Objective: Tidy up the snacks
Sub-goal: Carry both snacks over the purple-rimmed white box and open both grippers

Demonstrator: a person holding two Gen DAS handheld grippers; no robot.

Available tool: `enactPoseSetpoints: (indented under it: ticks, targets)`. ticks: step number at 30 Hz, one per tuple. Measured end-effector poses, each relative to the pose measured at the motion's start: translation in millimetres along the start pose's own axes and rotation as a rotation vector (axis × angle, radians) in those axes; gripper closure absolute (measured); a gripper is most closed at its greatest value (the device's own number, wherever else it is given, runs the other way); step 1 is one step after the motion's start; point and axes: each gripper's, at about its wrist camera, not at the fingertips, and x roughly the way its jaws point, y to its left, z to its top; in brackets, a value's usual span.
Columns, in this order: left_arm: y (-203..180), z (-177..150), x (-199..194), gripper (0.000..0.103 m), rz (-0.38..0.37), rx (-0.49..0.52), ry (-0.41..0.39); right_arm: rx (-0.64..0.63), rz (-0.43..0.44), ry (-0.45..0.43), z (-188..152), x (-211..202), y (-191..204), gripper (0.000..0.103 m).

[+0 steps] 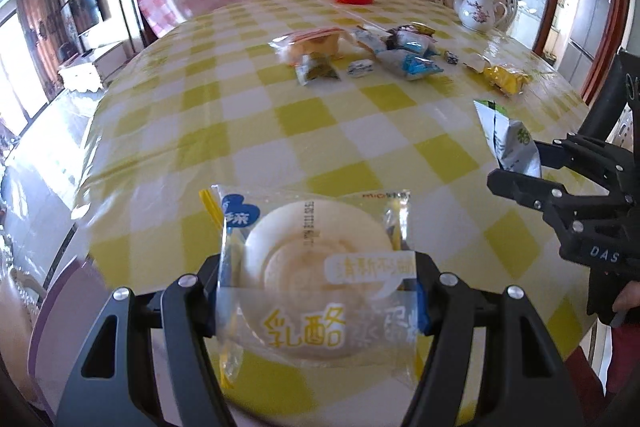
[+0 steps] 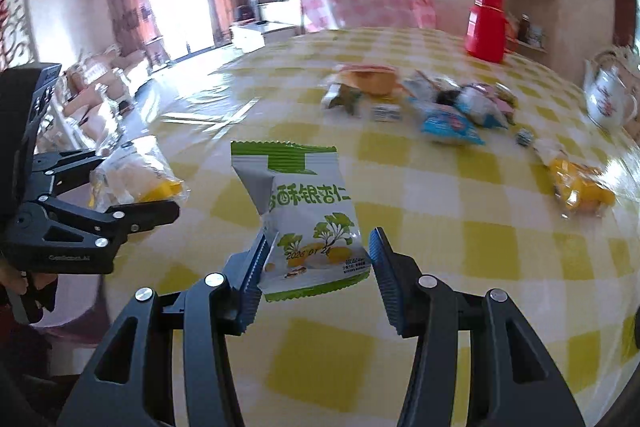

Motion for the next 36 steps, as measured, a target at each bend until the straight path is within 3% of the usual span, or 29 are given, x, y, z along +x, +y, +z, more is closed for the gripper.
enactPoseSetpoints:
  ticks: [9, 16, 23, 36]
  targets:
    - [59.5, -45.4, -52.8, 0.035, 0.09, -0.069, -0.052, -0.135, 0.09, 0.013, 8.4, 11.9, 89.4, 0.054]
    - [114.3, -89.6, -76.6, 0.035, 0.159, -0.155, -0.032, -0.241, 0.166, 0.042, 7.2, 22.4, 155.1, 0.054]
    - [159.2, -125.6, -77.6, 0.035, 0.244, -0.231, 0.02, -0.354, 0.246, 0.09, -1.1, 37.0, 216.0, 0.054]
    - [203.0, -140.6, -64.9, 0.034, 0.372, -0.29, 0.089, -0.509, 0.36, 0.163, -24.8, 53.6, 285.9, 0.053]
